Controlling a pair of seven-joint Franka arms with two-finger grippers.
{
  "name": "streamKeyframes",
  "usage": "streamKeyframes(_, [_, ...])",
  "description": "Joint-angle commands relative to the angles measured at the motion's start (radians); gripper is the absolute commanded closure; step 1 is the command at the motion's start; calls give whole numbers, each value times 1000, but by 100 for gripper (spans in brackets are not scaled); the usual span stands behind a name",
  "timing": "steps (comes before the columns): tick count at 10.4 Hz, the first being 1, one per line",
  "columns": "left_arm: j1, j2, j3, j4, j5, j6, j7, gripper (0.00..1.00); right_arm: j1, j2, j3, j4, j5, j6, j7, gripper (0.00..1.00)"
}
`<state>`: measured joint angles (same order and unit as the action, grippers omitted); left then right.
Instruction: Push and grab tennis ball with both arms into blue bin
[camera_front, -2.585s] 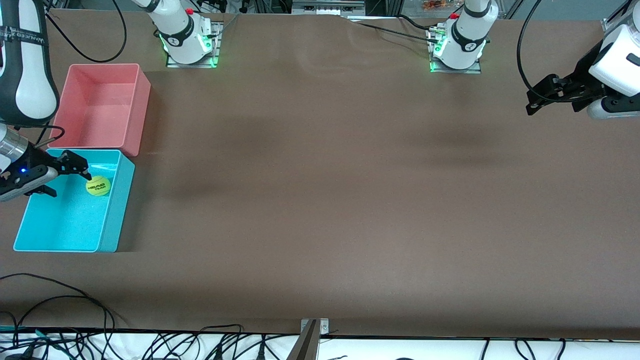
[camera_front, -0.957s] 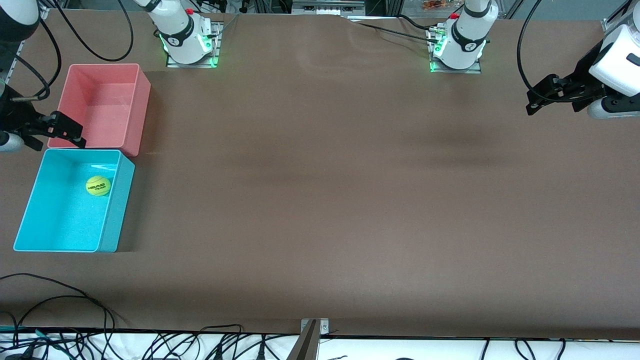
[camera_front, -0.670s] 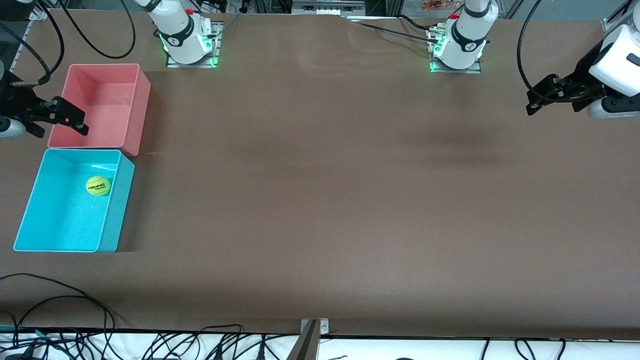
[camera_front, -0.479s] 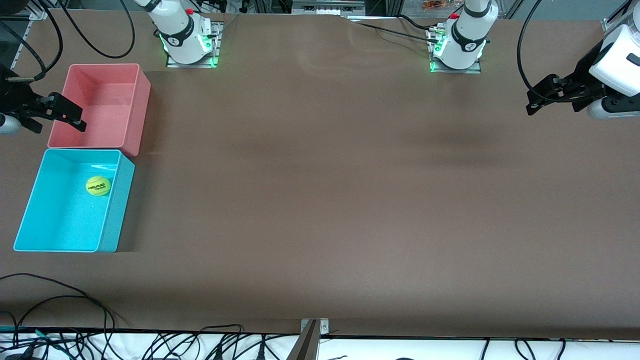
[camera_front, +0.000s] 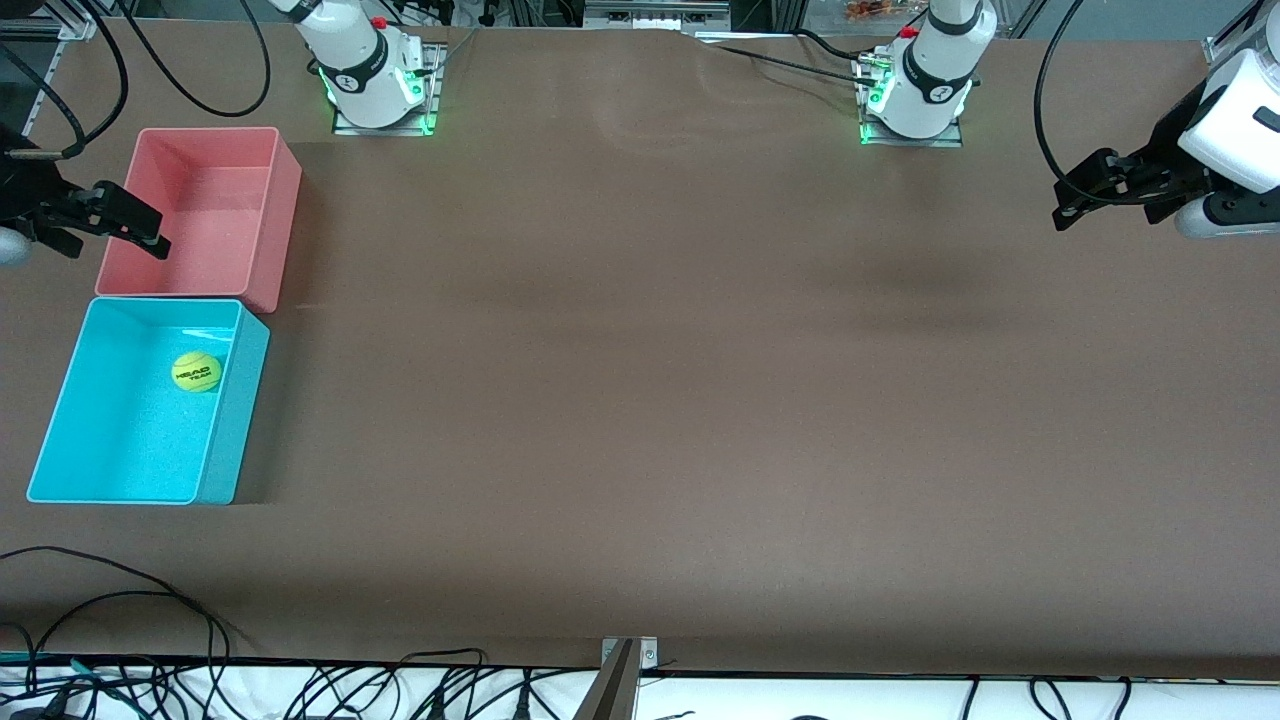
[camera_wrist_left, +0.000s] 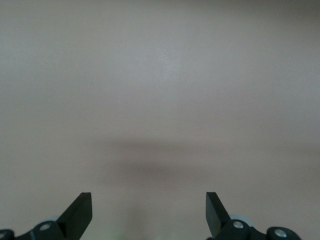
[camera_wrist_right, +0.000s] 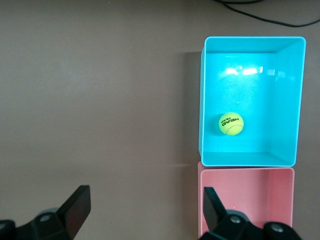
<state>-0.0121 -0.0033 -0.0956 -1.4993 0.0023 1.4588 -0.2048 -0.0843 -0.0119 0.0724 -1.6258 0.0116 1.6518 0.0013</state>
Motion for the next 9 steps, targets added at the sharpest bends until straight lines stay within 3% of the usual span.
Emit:
streamKeyframes(1, [4, -1, 0, 8, -16, -5, 16, 0, -26, 7, 30, 24, -15, -27, 54, 0])
streamKeyframes(9, [-2, 0, -1, 10, -16, -5, 16, 0, -28, 3, 29, 24, -16, -37, 8, 0])
